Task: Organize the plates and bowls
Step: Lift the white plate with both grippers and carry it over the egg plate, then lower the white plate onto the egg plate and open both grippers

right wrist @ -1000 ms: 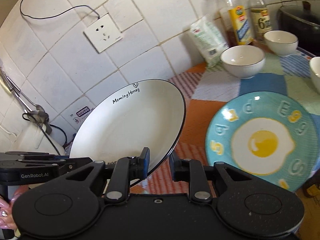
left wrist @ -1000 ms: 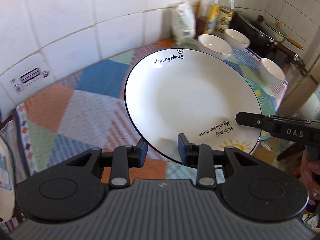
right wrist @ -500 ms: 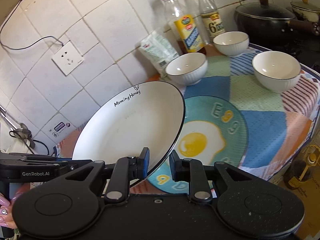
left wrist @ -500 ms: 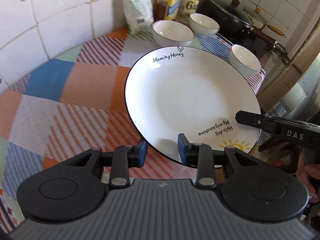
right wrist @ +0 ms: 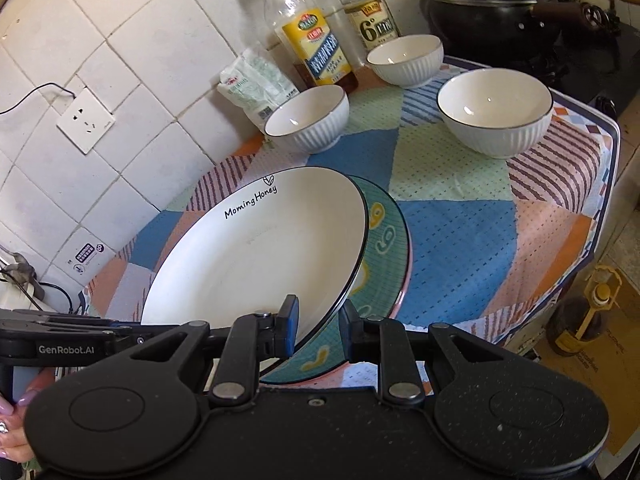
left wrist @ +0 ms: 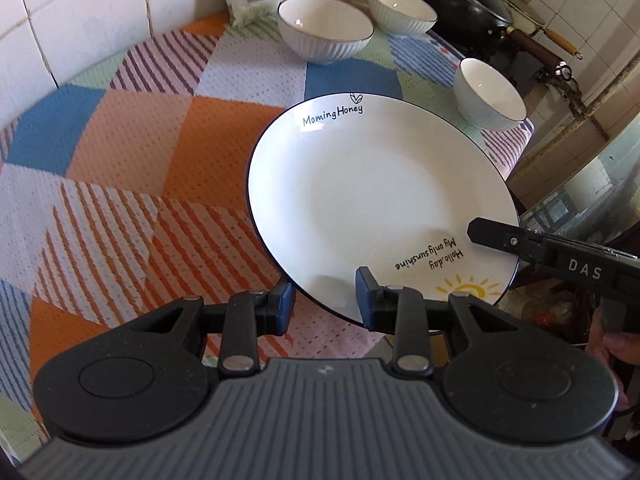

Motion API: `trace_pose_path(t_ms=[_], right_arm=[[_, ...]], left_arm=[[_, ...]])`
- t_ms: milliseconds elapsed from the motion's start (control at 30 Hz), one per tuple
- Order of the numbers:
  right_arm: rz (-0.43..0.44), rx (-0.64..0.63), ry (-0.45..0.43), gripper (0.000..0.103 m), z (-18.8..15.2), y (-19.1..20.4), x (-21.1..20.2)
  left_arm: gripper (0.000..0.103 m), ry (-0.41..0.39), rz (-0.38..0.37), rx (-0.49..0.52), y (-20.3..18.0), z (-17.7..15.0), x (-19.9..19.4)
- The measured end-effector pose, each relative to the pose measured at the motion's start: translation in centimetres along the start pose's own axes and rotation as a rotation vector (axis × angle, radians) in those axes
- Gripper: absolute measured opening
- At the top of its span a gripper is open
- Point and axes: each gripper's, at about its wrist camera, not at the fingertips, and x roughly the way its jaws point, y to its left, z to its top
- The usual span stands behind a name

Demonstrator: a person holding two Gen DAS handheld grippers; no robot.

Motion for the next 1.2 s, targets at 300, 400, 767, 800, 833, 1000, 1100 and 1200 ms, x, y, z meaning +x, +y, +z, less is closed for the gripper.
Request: trace_pose_path(t_ms=[300, 400, 767, 800, 833, 1000, 1100, 1200], right_arm=[[-0.053, -0.054, 0.045, 0.026, 1.1, -0.6, 0.9], [-0.073, -0.065, 0.064, 0.026, 1.5, -0.8, 1.3], [-0.115, -0.207, 0.099, 0.03, 2.2, 0.6, 2.1], [-0.131, -0.238, 0.102, 0.031, 2.3, 1.0, 2.1], [-0.145, -0.26, 0.105, 0.032, 2.4, 1.3, 2.2], [-0.217, -0.334, 0.141, 0.036, 3.0, 2.5, 2.4], [-0.291, -0.429, 0.166, 0.039, 2.8, 3.8, 2.9], [-0.321, -0.458, 0.191, 0.039, 2.6, 4.0, 3.5]], left_arm=[[0.03, 0.047, -0.021, -0.058, -0.5, 0.4, 1.6], [0.03, 0.051, -0.013, -0.071, -0.7, 0.6, 1.8], [0.031, 0.085, 0.005, -0.114, -0.6, 1.4, 2.4], [0.031, 0.092, 0.004, -0.122, -0.6, 1.5, 2.4], [0.031, 0.1, 0.003, -0.132, -0.6, 1.6, 2.4], [0.03, 0.125, 0.006, -0.153, -0.8, 1.6, 2.7], [0.031, 0.142, 0.023, -0.158, -1.1, 1.4, 3.1], [0.03, 0.177, 0.017, -0.171, -1.2, 1.2, 3.5]])
